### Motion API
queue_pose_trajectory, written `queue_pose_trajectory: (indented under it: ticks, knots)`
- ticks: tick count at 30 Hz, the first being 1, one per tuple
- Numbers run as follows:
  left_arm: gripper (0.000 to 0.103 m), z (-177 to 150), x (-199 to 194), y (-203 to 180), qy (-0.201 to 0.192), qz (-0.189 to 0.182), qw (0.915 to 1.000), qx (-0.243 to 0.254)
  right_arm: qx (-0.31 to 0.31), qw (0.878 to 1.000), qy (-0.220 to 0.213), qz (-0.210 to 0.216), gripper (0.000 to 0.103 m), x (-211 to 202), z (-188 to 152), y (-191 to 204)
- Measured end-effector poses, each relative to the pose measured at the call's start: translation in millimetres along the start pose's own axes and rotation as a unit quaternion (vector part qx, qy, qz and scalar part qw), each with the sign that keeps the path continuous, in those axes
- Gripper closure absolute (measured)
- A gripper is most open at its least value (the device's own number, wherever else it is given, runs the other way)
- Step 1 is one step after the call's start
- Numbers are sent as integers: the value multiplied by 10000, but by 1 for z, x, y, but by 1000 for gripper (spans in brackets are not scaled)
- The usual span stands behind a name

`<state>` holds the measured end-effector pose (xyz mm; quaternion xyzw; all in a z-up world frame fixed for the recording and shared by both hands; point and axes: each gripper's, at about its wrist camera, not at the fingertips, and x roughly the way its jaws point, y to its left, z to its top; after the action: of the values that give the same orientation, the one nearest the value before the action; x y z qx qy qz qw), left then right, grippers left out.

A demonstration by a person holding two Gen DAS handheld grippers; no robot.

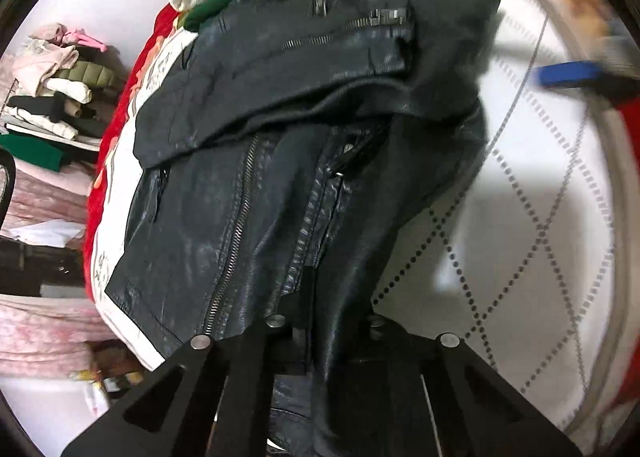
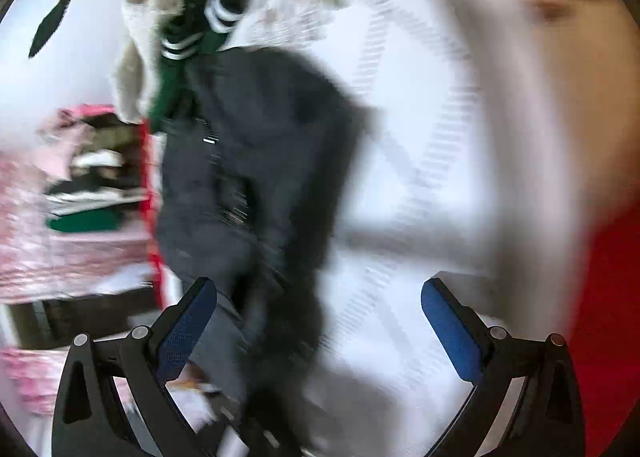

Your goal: Fold large clothes

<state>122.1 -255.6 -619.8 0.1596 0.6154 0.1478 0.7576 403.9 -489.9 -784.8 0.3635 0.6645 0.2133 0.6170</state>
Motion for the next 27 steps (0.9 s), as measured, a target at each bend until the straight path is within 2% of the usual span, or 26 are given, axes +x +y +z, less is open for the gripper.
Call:
queue_pose_trajectory:
  ticks: [1, 3, 4, 5, 6, 9, 13, 18, 20, 23, 27]
  knots:
    - [98, 0, -5, 4, -86, -64, 9999, -10, 94, 9998, 52, 195, 0, 15, 5, 4]
    - [98, 0, -16, 14, -209, -186, 9996, -44, 170, 9995, 50, 252, 1, 33, 11, 13]
    - [98, 1, -20, 22, -255, -268, 9993, -84, 177, 9994, 18, 287, 8, 47, 10, 22]
    - [98, 2, -21, 28, -269, -310, 9991, -116, 160, 9992, 11, 377, 58, 61, 14, 34]
    - [98, 4, -24, 34, -307, -405, 9986, -160, 189, 9996, 103, 196, 70, 67, 15, 40]
    - [98, 14, -25, 66, -330, -736, 9962, -327, 316, 9995, -25, 25, 78, 68, 15, 63]
    - [98, 15, -34, 114, -412, -1216, 9904, -520, 19, 9994, -259, -245, 81, 45, 7, 120]
    - [98, 16, -33, 186, -349, -1730, 9804, -880, -634, 9942, -374, -778, 83, 26, -12, 216]
    - [95, 16, -21, 216, -242, -1877, 9760, -1073, -848, 9912, -294, -977, 83, 43, -15, 256]
    - [91, 17, 8, 260, -83, -1918, 9716, -1381, -1289, 9821, -146, -1364, 84, 93, -17, 319]
    - [90, 12, 61, 310, 208, -2008, 9589, -1994, -1567, 9714, 134, -1780, 83, 170, -19, 368]
